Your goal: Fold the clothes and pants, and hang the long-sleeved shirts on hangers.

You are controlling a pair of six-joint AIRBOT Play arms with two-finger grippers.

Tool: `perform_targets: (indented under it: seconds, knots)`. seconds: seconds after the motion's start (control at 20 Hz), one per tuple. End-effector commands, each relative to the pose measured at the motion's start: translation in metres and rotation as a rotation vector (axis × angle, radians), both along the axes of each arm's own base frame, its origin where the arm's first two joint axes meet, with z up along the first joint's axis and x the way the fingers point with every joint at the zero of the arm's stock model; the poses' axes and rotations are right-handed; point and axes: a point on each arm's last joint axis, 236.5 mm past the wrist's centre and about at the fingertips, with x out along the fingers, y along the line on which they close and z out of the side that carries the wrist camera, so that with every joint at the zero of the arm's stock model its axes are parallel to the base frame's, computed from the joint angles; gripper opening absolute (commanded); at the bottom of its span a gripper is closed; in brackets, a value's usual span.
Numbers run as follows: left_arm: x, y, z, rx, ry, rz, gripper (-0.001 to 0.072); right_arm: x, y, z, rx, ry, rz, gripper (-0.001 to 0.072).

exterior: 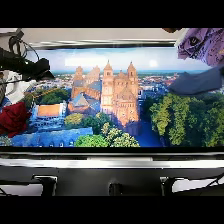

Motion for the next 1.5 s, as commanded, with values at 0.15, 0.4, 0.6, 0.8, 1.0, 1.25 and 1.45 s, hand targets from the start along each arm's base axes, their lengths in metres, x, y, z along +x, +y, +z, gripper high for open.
perform_targets:
  seconds: [0.15,0.4,0.6,0.8,1.0,1.25,1.45]
  knots:
    - [-0.002,-0.008,0.000,0.000,0.001,-0.018,0.0021,-0.108,-0.075,-0.039,-0.114,0.342,-0.165,0.0030]
    - [-0.002,-0.009,0.000,0.000,0.001,-0.019,0.0021,-0.198,-0.074,-0.095,-0.078,0.508,-0.246,0.0030]
    - [-0.002,-0.009,0.000,0.000,0.001,-0.020,0.0021,-0.272,-0.050,-0.145,-0.001,0.599,-0.316,0.0030]
    - [-0.002,-0.009,-0.001,0.000,0.001,-0.020,0.0021,-0.316,-0.027,-0.177,0.028,0.703,-0.321,0.0029]
    - [-0.002,-0.009,-0.001,0.000,0.002,-0.020,0.0021,-0.340,-0.015,-0.190,0.061,0.793,-0.340,0.0030]
    - [-0.002,-0.011,-0.001,0.000,0.001,-0.023,0.0021,-0.355,-0.014,-0.189,0.055,0.852,-0.355,0.0030]
    - [-0.004,-0.017,-0.001,0.001,0.001,-0.036,0.0021,-0.368,-0.022,-0.186,0.001,0.909,-0.339,0.0030]
